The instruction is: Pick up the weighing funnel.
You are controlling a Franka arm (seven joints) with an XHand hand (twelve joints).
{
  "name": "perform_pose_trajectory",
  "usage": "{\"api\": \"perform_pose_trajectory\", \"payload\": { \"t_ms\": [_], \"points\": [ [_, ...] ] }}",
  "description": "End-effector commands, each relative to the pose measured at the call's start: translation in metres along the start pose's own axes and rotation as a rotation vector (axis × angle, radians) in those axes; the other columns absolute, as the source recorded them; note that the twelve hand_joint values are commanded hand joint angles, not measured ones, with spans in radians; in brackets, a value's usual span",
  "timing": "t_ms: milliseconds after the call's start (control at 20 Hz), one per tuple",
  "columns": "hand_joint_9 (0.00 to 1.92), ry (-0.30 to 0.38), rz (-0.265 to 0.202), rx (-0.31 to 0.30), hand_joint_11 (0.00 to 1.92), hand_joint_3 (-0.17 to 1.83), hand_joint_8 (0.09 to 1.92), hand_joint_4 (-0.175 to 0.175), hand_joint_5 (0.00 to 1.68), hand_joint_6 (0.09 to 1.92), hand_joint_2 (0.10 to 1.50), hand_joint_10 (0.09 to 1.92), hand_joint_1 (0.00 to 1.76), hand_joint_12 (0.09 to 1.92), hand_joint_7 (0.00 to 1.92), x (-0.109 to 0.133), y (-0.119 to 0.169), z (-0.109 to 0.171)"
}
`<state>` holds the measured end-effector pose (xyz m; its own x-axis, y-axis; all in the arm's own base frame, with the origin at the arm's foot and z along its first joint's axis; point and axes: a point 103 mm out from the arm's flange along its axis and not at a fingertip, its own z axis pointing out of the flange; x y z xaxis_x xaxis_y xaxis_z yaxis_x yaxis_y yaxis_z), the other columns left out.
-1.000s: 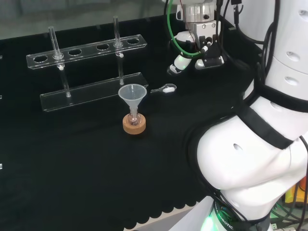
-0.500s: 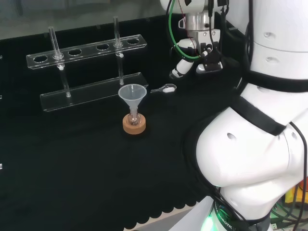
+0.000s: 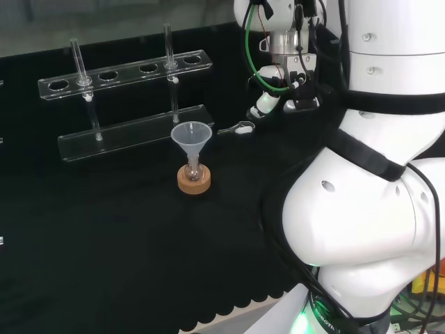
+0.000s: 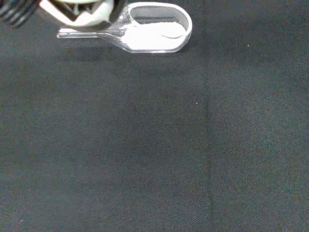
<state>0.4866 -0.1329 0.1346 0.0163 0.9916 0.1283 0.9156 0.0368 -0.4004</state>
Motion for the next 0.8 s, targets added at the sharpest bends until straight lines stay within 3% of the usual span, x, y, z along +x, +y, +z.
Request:
{"api": "perform_pose_trajectory", "payload": {
  "t_ms": [50,800],
  "points": [
    [0.6,0.014,-0.015,0.011,0.38,0.61,0.7,-0.064,0.58,0.09,0.61,0.62,0.88,1.31,0.34,-0.004,0.015,0.014],
    [0.61,0.0,-0.026,0.023,0.39,0.61,0.7,-0.053,0.67,0.15,0.61,0.61,0.88,1.3,0.35,0.0,0.038,0.042]
  ]
}}
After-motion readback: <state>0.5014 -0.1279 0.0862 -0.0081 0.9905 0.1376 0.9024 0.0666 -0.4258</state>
